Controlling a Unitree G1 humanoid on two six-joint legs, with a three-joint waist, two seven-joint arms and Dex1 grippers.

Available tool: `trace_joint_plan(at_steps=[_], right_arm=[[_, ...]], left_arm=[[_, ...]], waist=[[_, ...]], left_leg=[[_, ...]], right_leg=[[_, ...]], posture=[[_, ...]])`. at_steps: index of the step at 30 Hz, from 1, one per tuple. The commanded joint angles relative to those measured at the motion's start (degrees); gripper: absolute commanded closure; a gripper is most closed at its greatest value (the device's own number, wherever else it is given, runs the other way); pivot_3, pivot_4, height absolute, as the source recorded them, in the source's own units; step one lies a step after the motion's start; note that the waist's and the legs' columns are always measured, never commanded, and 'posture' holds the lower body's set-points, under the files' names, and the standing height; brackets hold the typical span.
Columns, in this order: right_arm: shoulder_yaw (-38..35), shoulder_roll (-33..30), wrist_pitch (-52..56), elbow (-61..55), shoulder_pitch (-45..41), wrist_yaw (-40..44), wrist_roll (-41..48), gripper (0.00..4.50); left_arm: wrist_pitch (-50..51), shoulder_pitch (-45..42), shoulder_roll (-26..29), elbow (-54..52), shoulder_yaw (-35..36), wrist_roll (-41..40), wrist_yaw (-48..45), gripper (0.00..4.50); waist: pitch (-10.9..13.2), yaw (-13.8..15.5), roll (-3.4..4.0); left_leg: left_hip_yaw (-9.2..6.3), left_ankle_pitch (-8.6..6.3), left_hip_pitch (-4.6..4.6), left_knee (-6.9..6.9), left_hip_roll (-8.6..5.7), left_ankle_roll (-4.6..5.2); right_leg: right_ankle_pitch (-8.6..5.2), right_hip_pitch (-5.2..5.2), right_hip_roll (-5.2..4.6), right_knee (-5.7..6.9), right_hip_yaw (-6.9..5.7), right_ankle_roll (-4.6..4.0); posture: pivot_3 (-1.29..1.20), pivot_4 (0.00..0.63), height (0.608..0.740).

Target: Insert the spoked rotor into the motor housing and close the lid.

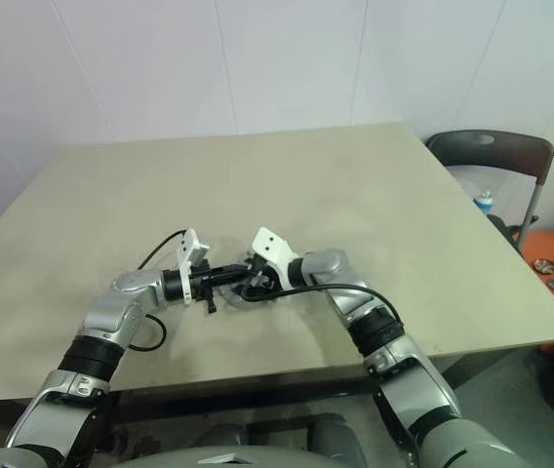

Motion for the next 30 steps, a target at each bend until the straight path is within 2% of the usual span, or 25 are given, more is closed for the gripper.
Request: trace_joint_plan(at_steps=[1,13,15,20,30], right_arm=[[2.9,-2.0,4.9,4.3,3.0,-0.3,-3.4,1.28],[1.5,-1.1,4.4,5.5,1.5,-1.1,-2.6,1.28],[1.5,-1.3,5.6,4.6,1.5,0.3,-1.6,0.54],[1.0,-2.0,9.4,0.2,2.2,4.0,1.0,0.54],[-2.5,-1.8,10.3,-1.4,1.9,2.2,3.2,0.54]], left_arm=[[-1.6,-0.3,1.0,0.4,-1.0,2.2,-0.8,4.46],[-2.8,0.2,1.0,0.0,-0.3,2.7,-1.1,4.46],[-3.1,0.1,0.9,0.2,0.0,2.8,-0.6,4.50],[-3.8,0.0,0.7,0.8,0.0,2.9,-0.2,4.50],[-4.7,-1.0,0.1,1.7,0.4,2.7,0.5,4.50]], waist=[[0.0,0.0,0.04],[-0.1,0.0,0.06],[-0.1,0.0,0.06],[-0.1,0.1,0.04],[0.0,0.2,0.01]], left_leg=[[0.00,0.00,0.00,0.00,0.00,0.00],[-0.01,0.00,0.00,0.00,0.00,0.00],[-0.02,0.00,0.00,0.00,0.00,0.00],[-0.03,0.00,-0.05,0.00,0.00,0.01],[-0.05,-0.11,-0.20,-0.02,-0.11,0.17]], right_leg=[[-0.01,0.00,0.00,-0.01,0.00,0.01],[-0.01,0.00,-0.01,0.00,0.00,0.02],[-0.01,0.00,0.00,0.00,0.00,0.02],[-0.02,-0.04,-0.01,-0.02,0.00,0.04],[-0.12,-0.12,-0.09,-0.12,0.00,0.22]], posture=[[0.00,0.000,0.740],[0.00,0.000,0.740],[0.00,0.000,0.740],[0.00,0.000,0.740],[0.00,0.000,0.740]])
